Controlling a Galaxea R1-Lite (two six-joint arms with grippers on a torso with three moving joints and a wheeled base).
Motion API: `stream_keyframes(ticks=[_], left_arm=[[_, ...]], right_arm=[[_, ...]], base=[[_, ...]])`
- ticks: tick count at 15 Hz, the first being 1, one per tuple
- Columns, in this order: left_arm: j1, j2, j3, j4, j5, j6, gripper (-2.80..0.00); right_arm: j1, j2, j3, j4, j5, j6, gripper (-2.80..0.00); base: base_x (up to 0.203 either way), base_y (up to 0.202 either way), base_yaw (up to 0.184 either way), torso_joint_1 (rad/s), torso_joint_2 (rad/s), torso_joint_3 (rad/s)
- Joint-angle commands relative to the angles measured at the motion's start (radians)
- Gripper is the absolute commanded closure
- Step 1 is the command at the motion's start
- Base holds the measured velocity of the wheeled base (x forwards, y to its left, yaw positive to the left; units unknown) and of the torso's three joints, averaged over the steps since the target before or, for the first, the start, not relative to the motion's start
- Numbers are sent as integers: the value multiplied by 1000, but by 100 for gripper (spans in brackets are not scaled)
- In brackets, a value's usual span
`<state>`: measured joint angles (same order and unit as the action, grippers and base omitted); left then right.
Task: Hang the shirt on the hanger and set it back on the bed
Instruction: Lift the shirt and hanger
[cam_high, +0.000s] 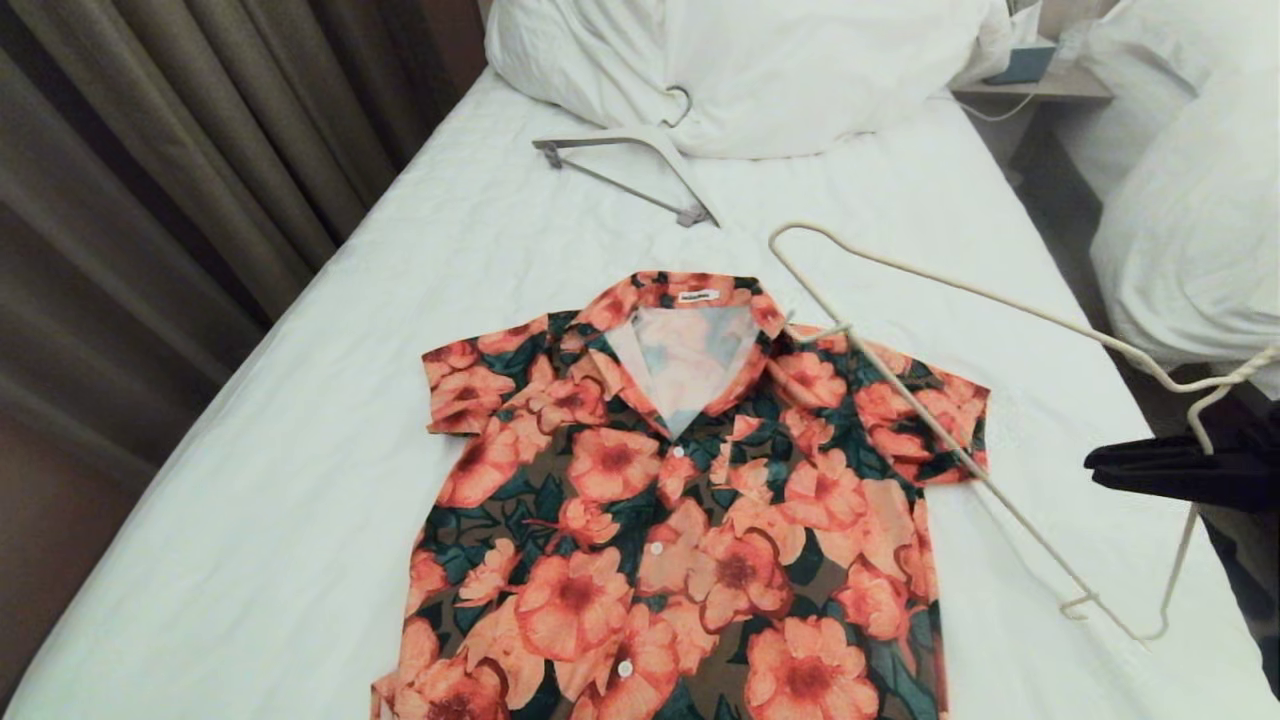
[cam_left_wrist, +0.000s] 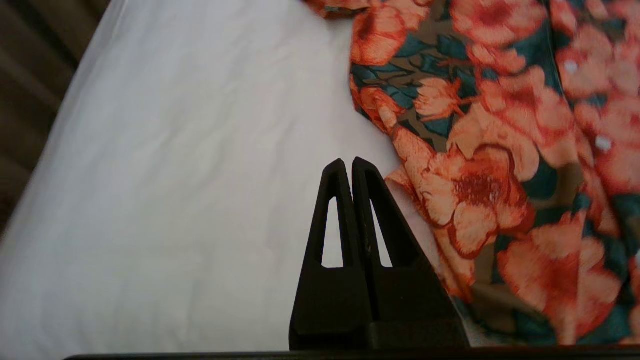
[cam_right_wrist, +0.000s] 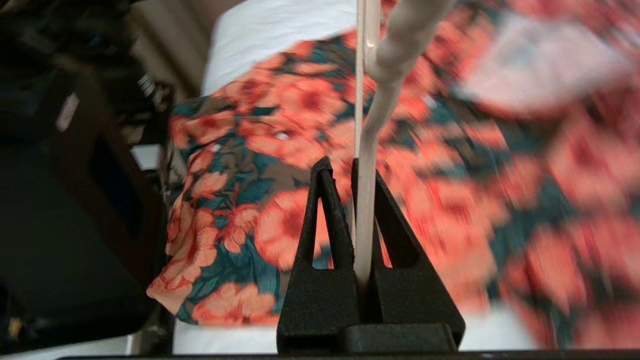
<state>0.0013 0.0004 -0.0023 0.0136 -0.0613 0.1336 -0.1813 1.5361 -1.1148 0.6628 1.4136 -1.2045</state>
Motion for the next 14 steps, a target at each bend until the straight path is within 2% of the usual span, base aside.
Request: stream_keyframes(ticks=[1, 2, 4, 7, 10, 14], left_arm=[[-1, 0, 1, -2, -13, 41, 0], [-1, 0, 2, -7, -11, 38, 0], [-1, 0, -1, -8, -10, 21, 0], [-2, 92, -119, 8, -46, -17, 0], [-28, 382, -198, -34, -116, -71, 0], [-100, 945, -267, -297, -186, -145, 0]], right_arm=[[68, -37, -8, -14, 0, -6, 0], [101, -58, -16, -21, -14, -5, 0], [115, -59, -48, -22, -34, -3, 0], [110, -23, -78, -24, -35, 29, 0], [92, 22, -151, -23, -34, 39, 0], [56, 85, -247, -20, -35, 54, 0]], base=[[0, 0, 0, 0, 0, 0], [0, 0, 0, 0, 0, 0], [0, 0, 0, 0, 0, 0], [0, 0, 0, 0, 0, 0], [0, 0, 0, 0, 0, 0], [0, 0, 0, 0, 0, 0]])
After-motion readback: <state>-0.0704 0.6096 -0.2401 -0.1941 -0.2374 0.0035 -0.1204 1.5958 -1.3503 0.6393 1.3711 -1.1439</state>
